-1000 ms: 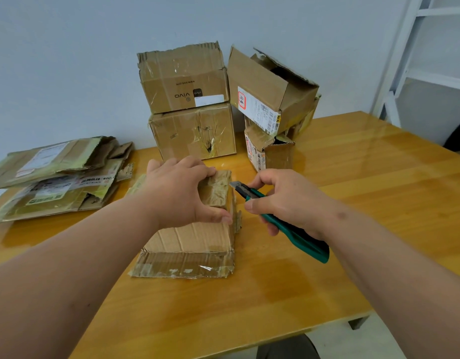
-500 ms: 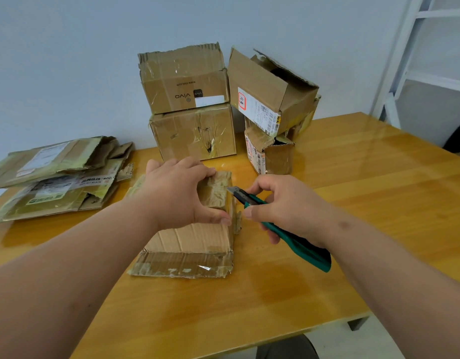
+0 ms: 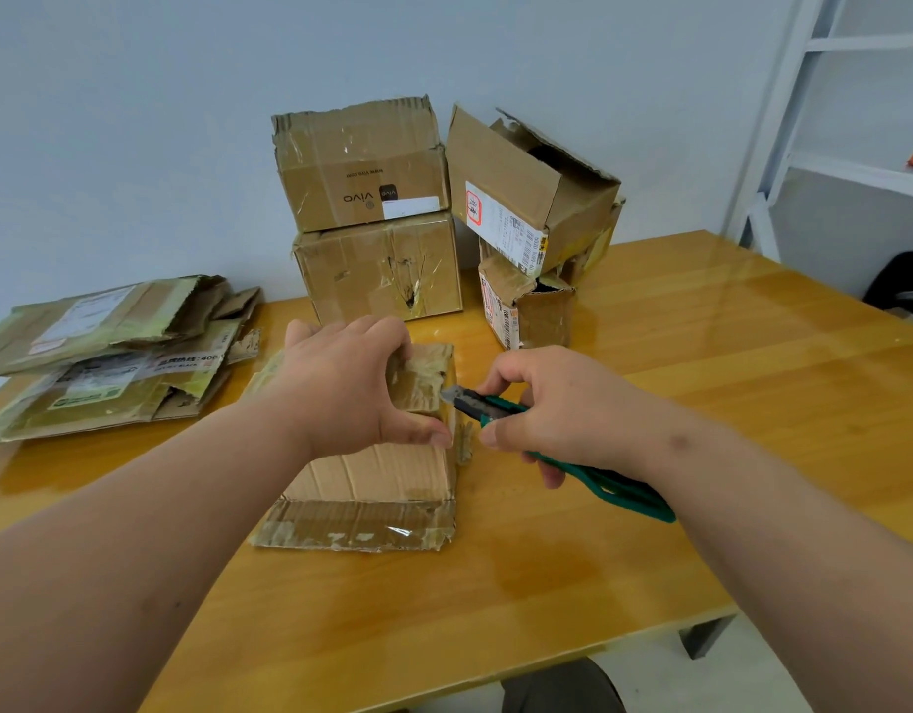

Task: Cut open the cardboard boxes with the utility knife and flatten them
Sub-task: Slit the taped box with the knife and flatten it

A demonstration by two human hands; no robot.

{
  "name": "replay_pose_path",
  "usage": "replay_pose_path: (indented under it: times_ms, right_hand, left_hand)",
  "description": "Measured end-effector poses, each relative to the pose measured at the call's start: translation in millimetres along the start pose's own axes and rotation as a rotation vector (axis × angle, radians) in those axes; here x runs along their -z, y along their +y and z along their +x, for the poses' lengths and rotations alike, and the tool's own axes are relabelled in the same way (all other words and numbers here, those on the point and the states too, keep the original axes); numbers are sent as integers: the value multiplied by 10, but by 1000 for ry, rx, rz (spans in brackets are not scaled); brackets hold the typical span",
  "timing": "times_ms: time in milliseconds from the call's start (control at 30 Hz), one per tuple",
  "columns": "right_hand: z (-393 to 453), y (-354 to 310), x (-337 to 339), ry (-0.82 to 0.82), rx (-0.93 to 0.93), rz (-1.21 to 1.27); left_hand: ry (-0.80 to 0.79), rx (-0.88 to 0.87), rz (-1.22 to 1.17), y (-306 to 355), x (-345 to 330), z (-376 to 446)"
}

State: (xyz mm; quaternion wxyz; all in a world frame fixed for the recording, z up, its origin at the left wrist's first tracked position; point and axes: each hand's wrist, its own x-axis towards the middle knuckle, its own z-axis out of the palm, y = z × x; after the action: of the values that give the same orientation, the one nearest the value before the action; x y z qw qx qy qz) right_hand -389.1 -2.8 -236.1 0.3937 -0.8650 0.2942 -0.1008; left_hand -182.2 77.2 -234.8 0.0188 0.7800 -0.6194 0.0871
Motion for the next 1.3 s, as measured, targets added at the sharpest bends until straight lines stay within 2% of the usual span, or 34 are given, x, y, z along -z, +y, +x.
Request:
replay_pose_path:
  times_ms: [267,367,467,700,800,967,1167,1300]
  right_hand:
    - [81,35,-4,53,-79,60]
    - [114,90,17,153,-73,-6]
    - [136,175,2,239,-52,-102]
    - [147,312,-138,197,197,-268]
    - [166,316,-134,228,277,-318]
    - [224,340,-93,334,325,-544]
    - [272,393,-40,446,456,-665]
    - [300,467,-30,474,492,-646]
  left_hand:
    - [-42,23,15,10,13,-1]
    - [-65,26,2,9,20,-6]
    - [1,13,39,1,-3,-25]
    - [47,-15,44,-7,12,-51]
    - [45,-15,48,-2,13,-50]
    - [23,-3,29,2,24,-43]
    - [24,-1,-1,1,27,-50]
    - [23,-5,-11,-12,28,-56]
